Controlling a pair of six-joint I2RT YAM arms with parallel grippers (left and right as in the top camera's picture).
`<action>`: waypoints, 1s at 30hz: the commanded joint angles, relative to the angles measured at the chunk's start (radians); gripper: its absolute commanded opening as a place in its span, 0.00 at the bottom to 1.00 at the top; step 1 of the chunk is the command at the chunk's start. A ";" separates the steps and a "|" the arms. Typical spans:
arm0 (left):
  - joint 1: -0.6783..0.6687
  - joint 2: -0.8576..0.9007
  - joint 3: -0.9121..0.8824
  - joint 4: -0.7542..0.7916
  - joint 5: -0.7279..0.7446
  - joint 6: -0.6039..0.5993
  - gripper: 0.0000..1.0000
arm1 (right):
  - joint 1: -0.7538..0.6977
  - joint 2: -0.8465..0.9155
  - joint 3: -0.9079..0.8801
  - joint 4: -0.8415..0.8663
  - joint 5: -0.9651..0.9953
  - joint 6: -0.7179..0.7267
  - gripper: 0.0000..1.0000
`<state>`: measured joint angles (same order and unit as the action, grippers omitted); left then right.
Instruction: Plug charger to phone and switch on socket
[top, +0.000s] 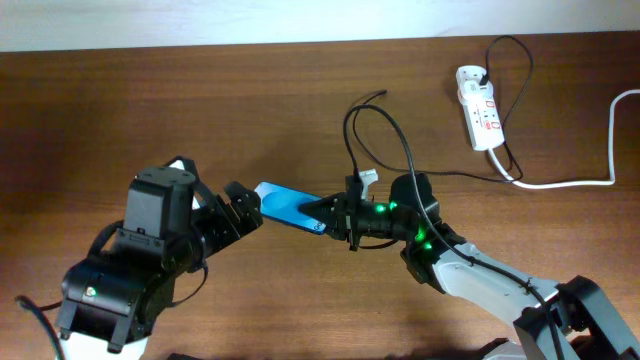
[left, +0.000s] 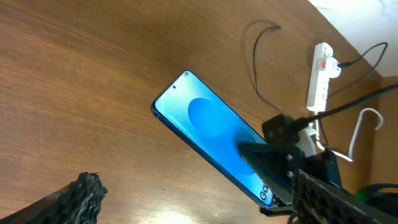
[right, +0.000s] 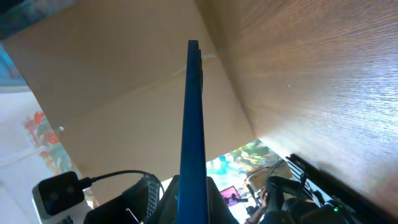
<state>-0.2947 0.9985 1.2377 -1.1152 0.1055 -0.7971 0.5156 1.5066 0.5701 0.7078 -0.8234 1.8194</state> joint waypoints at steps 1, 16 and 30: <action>0.004 -0.003 -0.012 0.024 0.080 -0.092 0.99 | -0.007 -0.013 0.007 0.014 0.016 0.019 0.04; 0.212 -0.003 -0.356 0.390 0.488 -0.212 0.99 | -0.007 -0.013 0.007 -0.003 0.096 0.019 0.04; 0.212 0.008 -0.357 0.374 0.370 -0.246 0.99 | -0.007 -0.013 0.007 -0.046 0.100 0.023 0.04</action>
<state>-0.0883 1.0004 0.8886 -0.7410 0.4889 -1.0004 0.5156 1.5066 0.5701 0.6506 -0.7227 1.8374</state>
